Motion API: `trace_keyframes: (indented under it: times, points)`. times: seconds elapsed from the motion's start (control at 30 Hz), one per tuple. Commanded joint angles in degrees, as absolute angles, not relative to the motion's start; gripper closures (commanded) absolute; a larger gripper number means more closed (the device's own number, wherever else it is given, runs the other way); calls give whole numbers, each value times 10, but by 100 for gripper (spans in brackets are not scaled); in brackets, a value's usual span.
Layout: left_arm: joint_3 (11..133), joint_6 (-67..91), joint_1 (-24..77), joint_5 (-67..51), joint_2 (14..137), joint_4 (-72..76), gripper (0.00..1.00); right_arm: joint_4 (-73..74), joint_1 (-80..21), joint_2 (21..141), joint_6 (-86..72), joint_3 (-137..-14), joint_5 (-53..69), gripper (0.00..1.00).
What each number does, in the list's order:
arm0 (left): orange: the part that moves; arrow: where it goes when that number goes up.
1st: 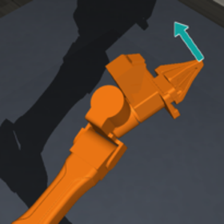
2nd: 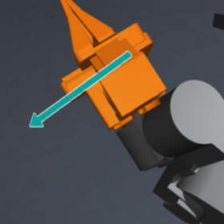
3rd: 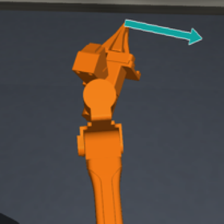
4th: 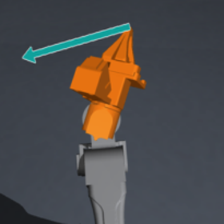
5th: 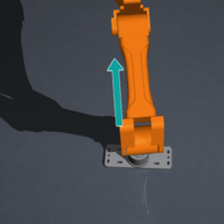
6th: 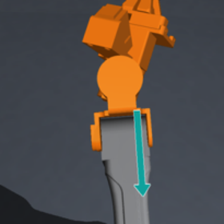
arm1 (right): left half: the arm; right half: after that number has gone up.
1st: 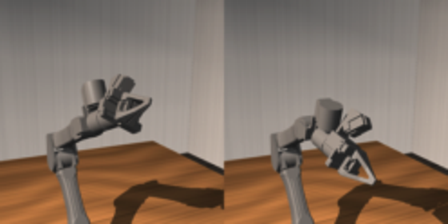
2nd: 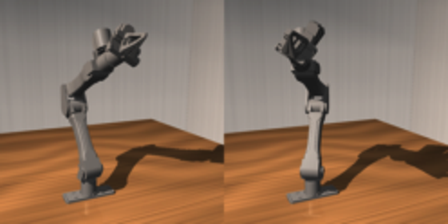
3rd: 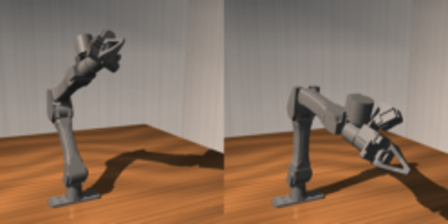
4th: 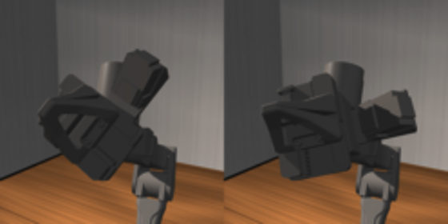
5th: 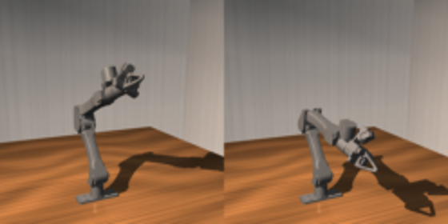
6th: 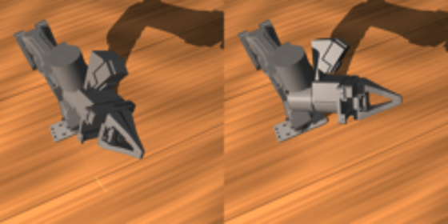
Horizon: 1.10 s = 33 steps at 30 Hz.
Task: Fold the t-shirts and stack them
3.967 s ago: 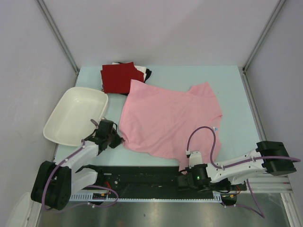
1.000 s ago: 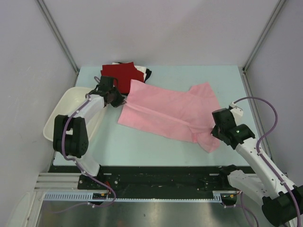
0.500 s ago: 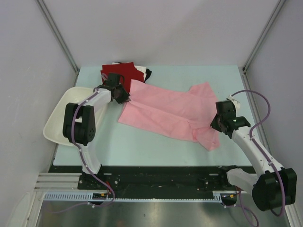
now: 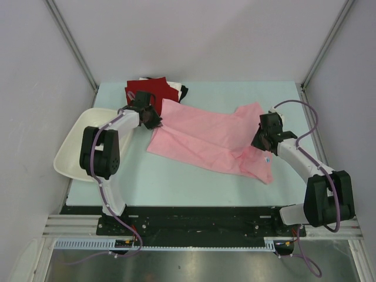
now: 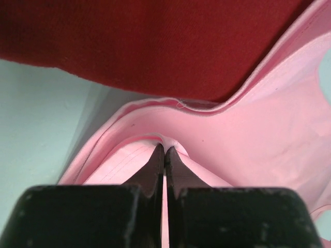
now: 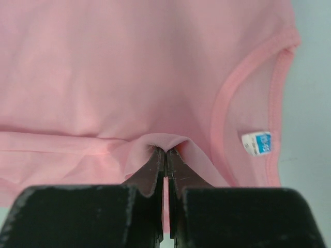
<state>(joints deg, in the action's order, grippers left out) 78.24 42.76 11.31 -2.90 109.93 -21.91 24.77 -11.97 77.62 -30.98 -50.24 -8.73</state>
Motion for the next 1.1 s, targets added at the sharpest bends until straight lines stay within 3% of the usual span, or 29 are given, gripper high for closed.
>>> trace_keyframes:
  times: [0.0, 0.87, 0.93, 0.97, 1.0, 1.03, 1.07]
  points:
    - [802, 410, 116, -18, 1103, -205, 100, 198, -117, 807, -287, -559, -66, 100]
    - [774, 431, 115, 32, 1084, -213, 100, 112, -106, 969, -275, -620, -82, 100]
    - [773, 432, 115, 33, 1085, -214, 100, 96, -107, 975, -273, -620, -85, 68]
    - [773, 434, 116, 34, 1084, -219, 100, 94, -105, 977, -275, -623, -103, 30]
    - [772, 439, 115, 36, 1085, -223, 100, 97, -105, 974, -275, -625, -111, 12]
    - [770, 442, 116, 44, 1078, -228, 100, 99, -106, 969, -278, -625, -121, 1]
    - [758, 447, 116, 49, 1071, -235, 99, 105, -108, 947, -280, -625, -144, 0]
